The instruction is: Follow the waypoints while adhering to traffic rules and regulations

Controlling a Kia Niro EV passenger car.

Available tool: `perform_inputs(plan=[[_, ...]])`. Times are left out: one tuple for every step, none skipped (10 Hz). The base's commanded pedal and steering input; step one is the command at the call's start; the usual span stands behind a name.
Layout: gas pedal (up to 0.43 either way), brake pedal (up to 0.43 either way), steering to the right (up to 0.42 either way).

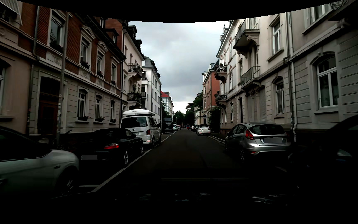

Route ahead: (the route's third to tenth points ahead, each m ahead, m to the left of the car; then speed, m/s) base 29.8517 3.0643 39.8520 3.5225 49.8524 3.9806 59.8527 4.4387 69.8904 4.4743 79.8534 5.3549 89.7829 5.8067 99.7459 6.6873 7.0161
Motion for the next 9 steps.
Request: perform_inputs(plan=[[0.0, 0.0, 0.0], [0.0, 0.006, 0.0], [0.0, 0.049, -0.001], [0.0, 0.085, -0.001], [0.0, 0.091, -0.001], [0.0, 0.098, -0.001], [0.0, 0.098, -0.001], [0.0, 0.098, -0.001], [0.0, 0.091, -0.001]])
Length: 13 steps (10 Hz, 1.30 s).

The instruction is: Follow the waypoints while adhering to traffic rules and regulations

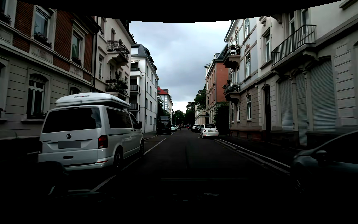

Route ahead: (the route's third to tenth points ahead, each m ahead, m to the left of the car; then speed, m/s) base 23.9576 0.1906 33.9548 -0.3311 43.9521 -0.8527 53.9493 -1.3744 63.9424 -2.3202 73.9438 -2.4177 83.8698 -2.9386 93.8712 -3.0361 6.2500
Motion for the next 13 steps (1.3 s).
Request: perform_inputs(plan=[[0.0, 0.098, -0.001], [0.0, 0.091, -0.001], [0.0, 0.091, -0.001], [0.0, 0.091, -0.001], [0.0, 0.091, -0.001], [0.0, 0.091, -0.001], [0.0, 0.085, -0.001], [0.0, 0.085, -0.001], [0.0, 0.085, -0.002], [0.0, 0.085, -0.002], [0.0, 0.079, -0.002], [0.0, 0.085, -0.002], [0.0, 0.085, -0.002]])
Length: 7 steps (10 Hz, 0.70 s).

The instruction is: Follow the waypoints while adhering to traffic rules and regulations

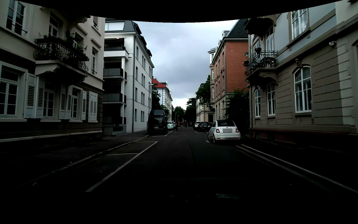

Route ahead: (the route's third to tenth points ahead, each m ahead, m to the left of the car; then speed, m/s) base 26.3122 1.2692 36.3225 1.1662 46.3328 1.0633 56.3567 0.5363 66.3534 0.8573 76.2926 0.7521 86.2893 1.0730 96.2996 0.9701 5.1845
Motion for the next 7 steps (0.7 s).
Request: perform_inputs(plan=[[0.0, 0.085, -0.002], [0.0, 0.104, -0.002], [0.0, 0.116, -0.002], [0.0, 0.122, -0.002], [0.0, 0.122, -0.001], [0.0, 0.122, -0.001], [0.0, 0.116, -0.001]])
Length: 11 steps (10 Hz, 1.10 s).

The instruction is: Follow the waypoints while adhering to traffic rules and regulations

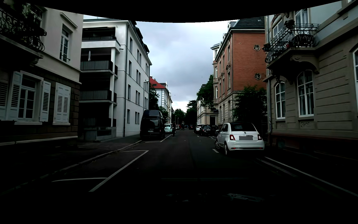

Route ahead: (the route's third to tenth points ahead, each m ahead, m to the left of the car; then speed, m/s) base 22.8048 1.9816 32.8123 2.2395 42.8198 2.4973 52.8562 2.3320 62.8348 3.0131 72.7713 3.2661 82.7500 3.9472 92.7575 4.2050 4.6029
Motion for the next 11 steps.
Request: perform_inputs(plan=[[0.0, 0.116, -0.001], [0.0, 0.104, -0.001], [0.0, 0.098, -0.002], [0.0, 0.098, -0.002], [0.0, 0.091, -0.001], [0.0, 0.085, -0.001], [0.0, 0.067, -0.001], [0.0, 0.043, -0.001], [0.0, 0.006, -0.001], [0.0, 0.0, -0.001], [0.0, 0.0, -0.001]])
